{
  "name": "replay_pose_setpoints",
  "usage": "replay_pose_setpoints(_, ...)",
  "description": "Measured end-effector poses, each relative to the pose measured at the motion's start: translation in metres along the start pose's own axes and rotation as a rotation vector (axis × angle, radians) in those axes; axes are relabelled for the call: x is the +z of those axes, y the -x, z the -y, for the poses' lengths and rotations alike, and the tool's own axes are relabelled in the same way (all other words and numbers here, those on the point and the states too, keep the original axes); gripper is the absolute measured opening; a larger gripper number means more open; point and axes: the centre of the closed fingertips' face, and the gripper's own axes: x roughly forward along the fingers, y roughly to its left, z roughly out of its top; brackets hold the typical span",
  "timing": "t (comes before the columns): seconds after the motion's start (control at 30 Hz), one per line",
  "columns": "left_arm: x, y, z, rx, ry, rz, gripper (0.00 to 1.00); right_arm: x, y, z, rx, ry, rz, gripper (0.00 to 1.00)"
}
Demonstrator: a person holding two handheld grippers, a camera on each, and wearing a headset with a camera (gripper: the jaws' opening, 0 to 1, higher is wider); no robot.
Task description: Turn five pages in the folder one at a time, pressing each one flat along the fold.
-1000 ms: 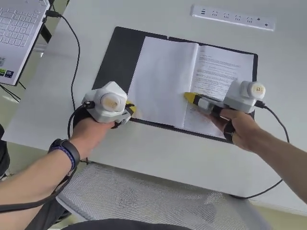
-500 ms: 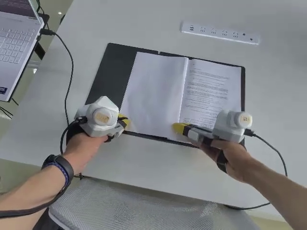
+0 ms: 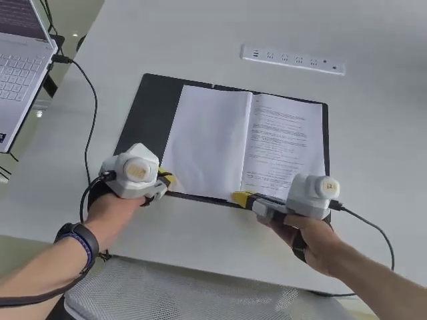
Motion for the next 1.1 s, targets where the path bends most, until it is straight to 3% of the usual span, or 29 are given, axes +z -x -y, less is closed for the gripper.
replay_pose_setpoints(0.43, 0.000, 0.001, 0.005, -0.028, 0.023, -0.025, 0.05, -0.002, 0.002, 0.001, -0.042, -0.029, 0.011, 0.00)
replay_pose_setpoints(0.67, 0.001, 0.004, 0.018, -0.082, 0.041, -0.039, 0.21, -0.003, 0.004, -0.002, -0.041, -0.035, -0.003, 0.00)
replay_pose_setpoints(0.83, 0.001, 0.011, 0.023, -0.086, 0.053, -0.041, 0.27, 0.006, 0.012, -0.006, -0.027, -0.023, 0.000, 0.07)
replay_pose_setpoints(0.97, -0.002, 0.016, 0.024, -0.083, 0.049, -0.046, 0.31, 0.012, 0.020, -0.004, -0.030, 0.002, 0.007, 0.10)
replay_pose_setpoints(1.1, 0.004, 0.023, 0.023, -0.073, 0.054, -0.031, 0.32, 0.017, 0.030, 0.002, -0.047, 0.020, 0.014, 0.13)
